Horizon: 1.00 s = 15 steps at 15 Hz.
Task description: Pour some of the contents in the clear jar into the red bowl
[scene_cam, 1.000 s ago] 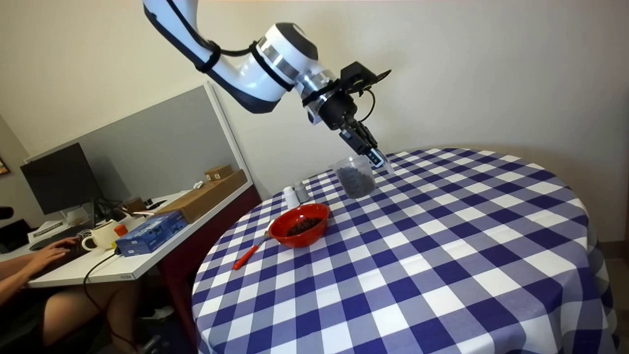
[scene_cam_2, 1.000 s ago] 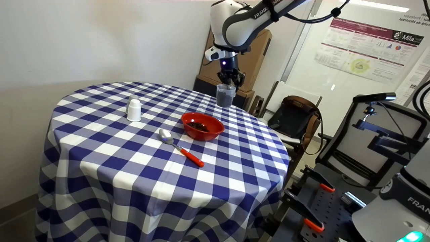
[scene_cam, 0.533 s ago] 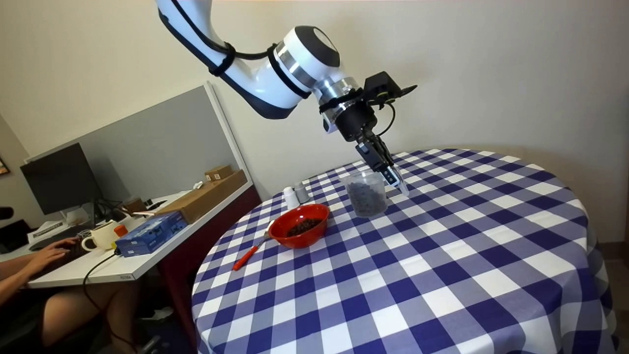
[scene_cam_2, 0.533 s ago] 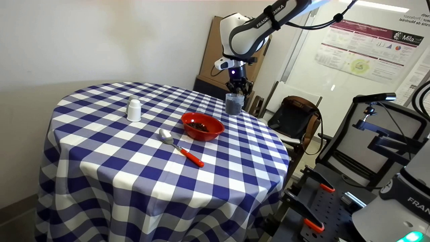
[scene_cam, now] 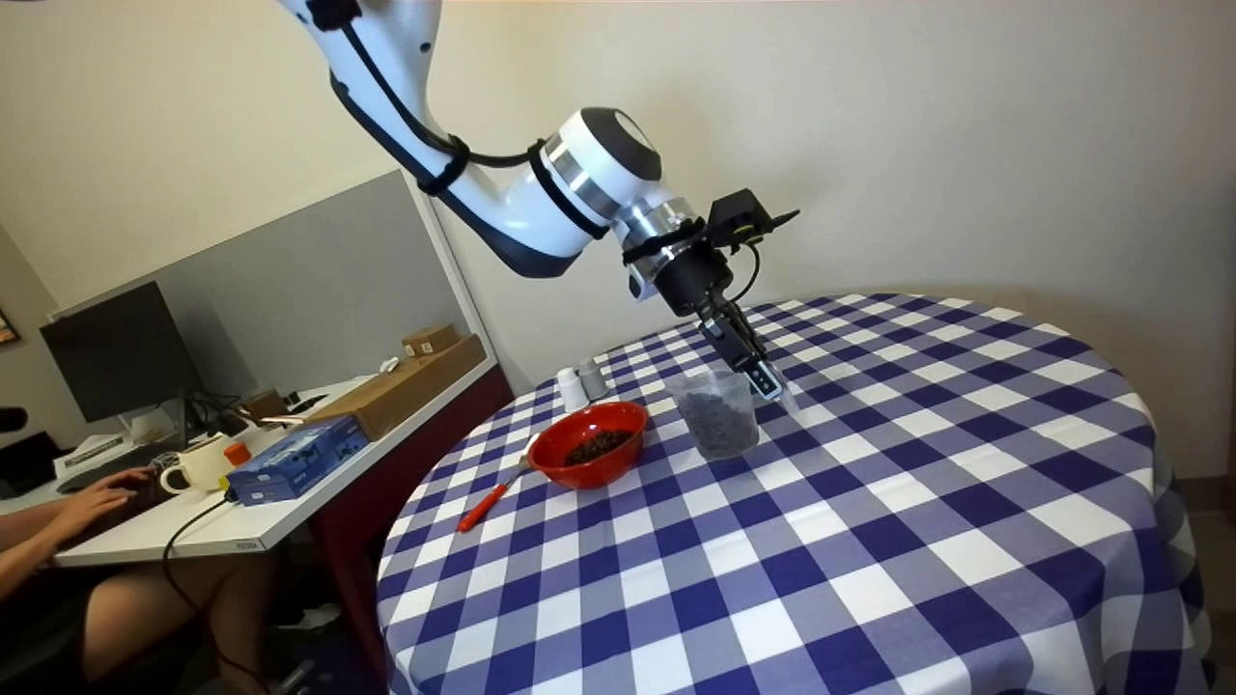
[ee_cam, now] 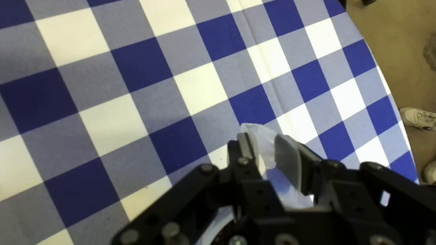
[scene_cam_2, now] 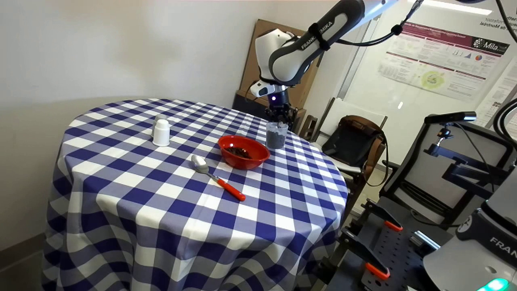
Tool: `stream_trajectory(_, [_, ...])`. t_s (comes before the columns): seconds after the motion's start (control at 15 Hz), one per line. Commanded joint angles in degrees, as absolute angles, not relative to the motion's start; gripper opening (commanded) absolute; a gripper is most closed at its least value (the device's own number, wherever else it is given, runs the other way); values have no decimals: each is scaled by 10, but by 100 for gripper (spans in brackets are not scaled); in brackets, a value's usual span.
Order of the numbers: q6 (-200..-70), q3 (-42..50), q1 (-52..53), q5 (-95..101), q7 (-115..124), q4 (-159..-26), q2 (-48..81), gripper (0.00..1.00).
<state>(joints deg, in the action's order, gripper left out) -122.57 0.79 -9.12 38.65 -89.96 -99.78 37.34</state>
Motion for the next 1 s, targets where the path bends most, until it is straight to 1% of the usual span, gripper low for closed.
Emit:
stream_trajectory(0.0, [-1272, 26, -84, 409, -904, -994, 395, 8])
stream_trajectory(0.27, [-1314, 31, -95, 417, -916, -1003, 402, 8])
stream_trajectory(0.33, [-1319, 32, -97, 416, -918, -1006, 400, 50])
stream_trajectory(0.4, [-1321, 33, -98, 416, -919, -1010, 397, 52])
stream_trajectory(0.47, [-1324, 35, -99, 416, -919, -1012, 395, 57])
stream_trajectory(0.67, [-1330, 38, -104, 412, -920, -1030, 383, 81])
stream_trajectory(0.8, [-1334, 31, -115, 398, -932, -1047, 368, 94])
stream_trajectory(0.87, [-1328, 29, -117, 389, -936, -1055, 361, 99])
stream_trajectory(0.93, [-1326, 28, -119, 381, -934, -1072, 344, 100])
